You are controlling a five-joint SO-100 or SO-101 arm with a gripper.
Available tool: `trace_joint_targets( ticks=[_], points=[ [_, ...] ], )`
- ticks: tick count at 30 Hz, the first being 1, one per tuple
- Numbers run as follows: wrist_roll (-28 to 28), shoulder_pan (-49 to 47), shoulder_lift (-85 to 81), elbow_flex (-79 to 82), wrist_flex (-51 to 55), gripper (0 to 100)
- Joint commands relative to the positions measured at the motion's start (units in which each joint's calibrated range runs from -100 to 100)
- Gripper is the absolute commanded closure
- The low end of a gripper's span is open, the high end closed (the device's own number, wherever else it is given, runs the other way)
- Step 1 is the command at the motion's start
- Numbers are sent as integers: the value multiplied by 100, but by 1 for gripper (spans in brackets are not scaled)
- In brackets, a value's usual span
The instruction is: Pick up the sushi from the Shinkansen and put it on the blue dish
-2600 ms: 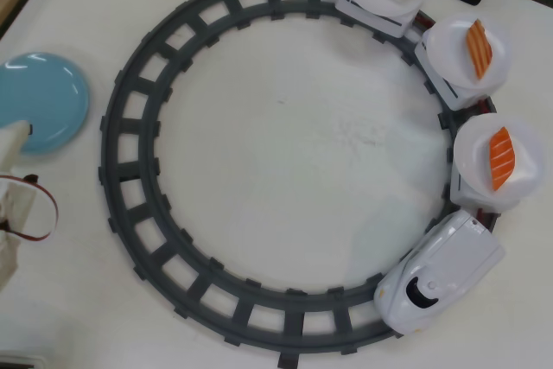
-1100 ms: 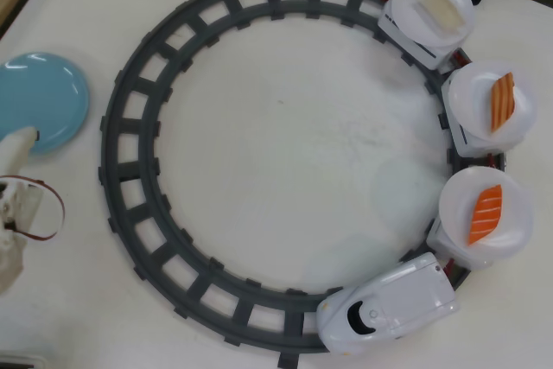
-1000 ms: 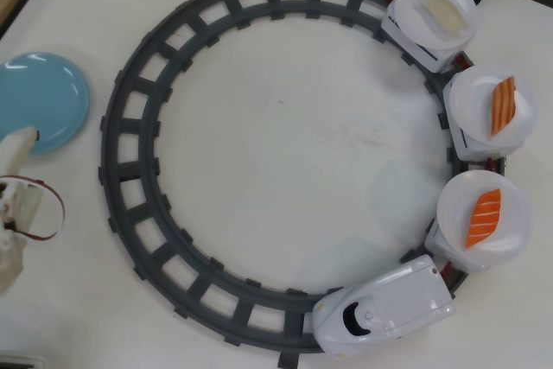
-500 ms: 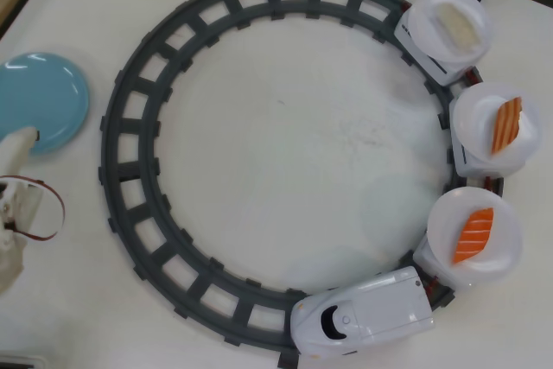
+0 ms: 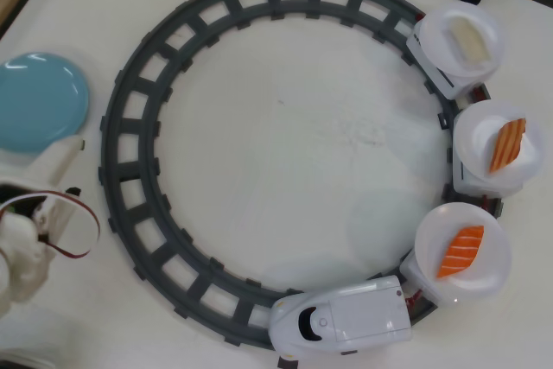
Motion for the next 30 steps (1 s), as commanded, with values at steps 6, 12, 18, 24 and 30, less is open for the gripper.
trace_joint_targets(
  ticks=[6, 12, 18, 24, 30],
  points=[
    [-32, 1016, 1561, -1966, 669, 77],
    [125, 1932, 2498, -3707, 1297, 77],
    [303, 2988, 2996, -4635, 1476, 77],
    [455, 4097, 3485, -4789, 1416, 77],
    [925, 4793, 3975, -4780, 1416, 77]
  ],
)
